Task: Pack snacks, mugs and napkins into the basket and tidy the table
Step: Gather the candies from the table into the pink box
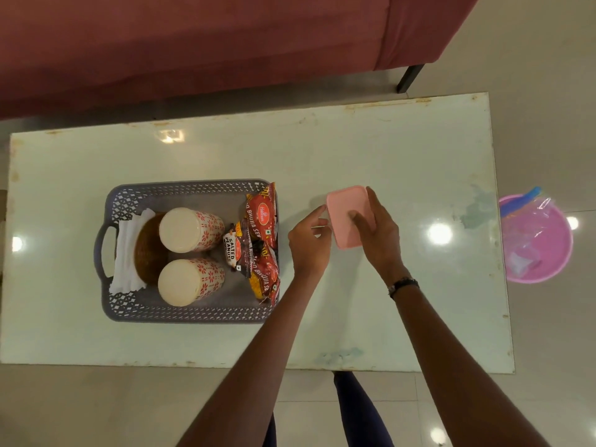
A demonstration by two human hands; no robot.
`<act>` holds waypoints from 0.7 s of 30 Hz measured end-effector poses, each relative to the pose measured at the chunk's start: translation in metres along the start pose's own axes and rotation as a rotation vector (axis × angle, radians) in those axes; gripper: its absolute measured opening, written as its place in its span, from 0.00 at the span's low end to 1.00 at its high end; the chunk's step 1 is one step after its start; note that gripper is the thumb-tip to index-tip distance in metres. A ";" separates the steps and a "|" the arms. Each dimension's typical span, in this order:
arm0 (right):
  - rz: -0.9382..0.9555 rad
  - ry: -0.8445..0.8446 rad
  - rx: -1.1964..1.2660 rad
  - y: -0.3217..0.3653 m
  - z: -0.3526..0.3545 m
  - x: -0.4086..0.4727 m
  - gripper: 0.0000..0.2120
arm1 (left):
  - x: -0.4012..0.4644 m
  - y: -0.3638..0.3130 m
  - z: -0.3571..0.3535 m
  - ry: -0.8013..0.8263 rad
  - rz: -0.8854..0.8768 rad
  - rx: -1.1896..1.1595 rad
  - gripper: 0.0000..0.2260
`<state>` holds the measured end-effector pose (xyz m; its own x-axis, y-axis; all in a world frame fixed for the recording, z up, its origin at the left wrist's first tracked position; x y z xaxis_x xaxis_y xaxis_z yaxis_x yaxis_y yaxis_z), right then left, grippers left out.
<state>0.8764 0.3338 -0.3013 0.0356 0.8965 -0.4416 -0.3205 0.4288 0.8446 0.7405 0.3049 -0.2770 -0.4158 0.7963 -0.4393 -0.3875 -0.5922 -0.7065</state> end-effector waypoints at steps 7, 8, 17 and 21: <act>-0.029 -0.122 0.140 -0.007 -0.012 -0.015 0.21 | -0.004 -0.001 -0.002 -0.073 0.085 0.020 0.12; -0.065 -0.142 0.195 -0.008 -0.013 -0.016 0.20 | -0.003 0.000 -0.003 -0.075 0.109 0.027 0.11; -0.299 -0.271 0.397 -0.020 0.000 -0.009 0.14 | 0.006 -0.005 -0.005 -0.008 0.250 0.093 0.06; -0.213 -0.253 0.259 -0.011 0.004 -0.012 0.15 | 0.006 -0.009 -0.003 0.017 0.278 0.079 0.07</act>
<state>0.8830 0.3188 -0.3040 0.3172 0.7700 -0.5536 -0.0336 0.5925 0.8049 0.7439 0.3157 -0.2749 -0.5011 0.6039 -0.6199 -0.3241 -0.7951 -0.5126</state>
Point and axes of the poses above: each hand's wrist, its own x-axis towards the middle knuckle, its own z-axis out of the back of the hand, y = z × x, the point moved 4 cm from there along x, towards the middle knuckle, and after that the axes turned 7 degrees about x, right-handed, at the moved point
